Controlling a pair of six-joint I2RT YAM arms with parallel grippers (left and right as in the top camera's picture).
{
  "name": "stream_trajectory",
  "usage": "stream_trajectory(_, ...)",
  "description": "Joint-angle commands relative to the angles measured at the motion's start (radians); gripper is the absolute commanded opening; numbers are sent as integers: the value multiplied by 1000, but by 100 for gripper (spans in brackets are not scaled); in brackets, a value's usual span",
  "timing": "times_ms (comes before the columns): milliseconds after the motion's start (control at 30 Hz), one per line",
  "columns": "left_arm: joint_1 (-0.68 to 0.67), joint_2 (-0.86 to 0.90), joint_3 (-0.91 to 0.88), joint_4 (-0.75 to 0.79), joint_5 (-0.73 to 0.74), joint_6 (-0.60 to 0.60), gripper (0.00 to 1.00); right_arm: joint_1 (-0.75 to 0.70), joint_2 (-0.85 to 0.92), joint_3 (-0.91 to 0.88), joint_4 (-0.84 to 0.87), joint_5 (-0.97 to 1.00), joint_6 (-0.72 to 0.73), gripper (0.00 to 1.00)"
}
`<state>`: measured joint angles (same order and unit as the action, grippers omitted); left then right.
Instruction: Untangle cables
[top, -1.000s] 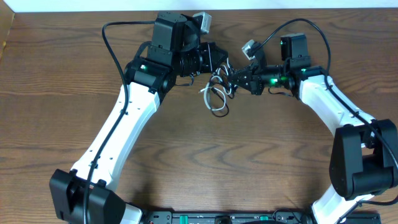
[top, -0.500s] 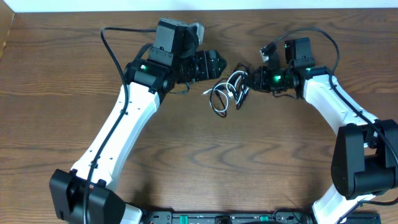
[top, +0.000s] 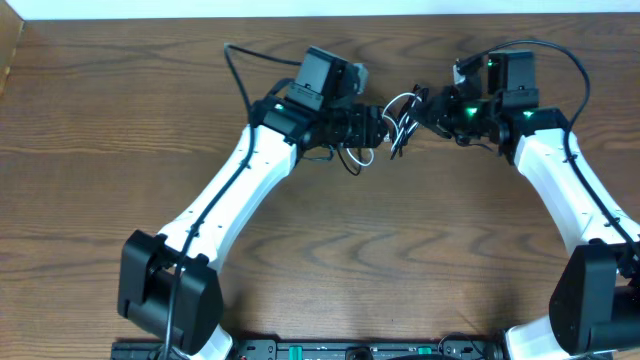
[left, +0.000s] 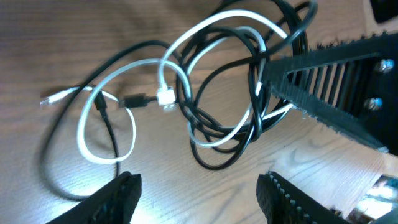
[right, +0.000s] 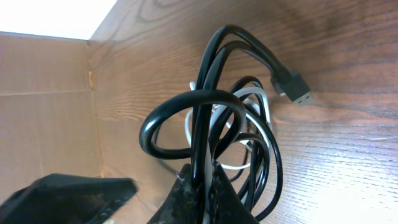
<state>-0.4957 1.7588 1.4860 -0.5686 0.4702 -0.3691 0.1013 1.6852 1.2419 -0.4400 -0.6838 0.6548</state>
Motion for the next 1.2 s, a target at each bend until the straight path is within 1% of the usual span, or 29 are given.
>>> stream_trajectory(0,-9,34,3,85,79,130,60,-11,-7,2,-17,-76,-15,1)
stream_trajectory(167,9,56,3,170,219,164,59,-11,-7,2,-24,-113,-50,1)
stream_trajectory(200,9,60,3,171,229,172,59,-11,-7,2,-23,-113,-51,1)
stream_trajectory(233,9,67,3,171,255,188,56,-11,-7,2,-23,-113,-51,1)
stream_trajectory(333,9,97,3,171,335,203,54,-11,-7,2,-20,-113,-51,1)
stream_trajectory(433,9,131,3,171,365,204,49,-11,-7,2,-19,-121,-58,1)
stream_trajectory(533,9,153,3,175,402,204,48,-11,-7,2,-20,-121,-59,1)
stream_trajectory(600,9,161,3,183,401,204,47,-11,-7,2,-20,-124,-61,1)
stream_trajectory(633,9,163,3,191,401,203,45,-11,-7,2,-19,-133,-63,1)
stream_trajectory(700,9,165,3,211,401,197,35,-11,-7,2,-20,-143,-70,1)
stream_trajectory(767,9,166,3,220,399,177,31,-11,-7,2,-20,-163,-78,1)
stream_trajectory(900,10,166,3,220,345,139,29,-11,-7,2,-22,-176,-85,1)
stream_trajectory(1167,42,166,3,222,357,139,29,-11,-7,2,-43,-197,-116,1)
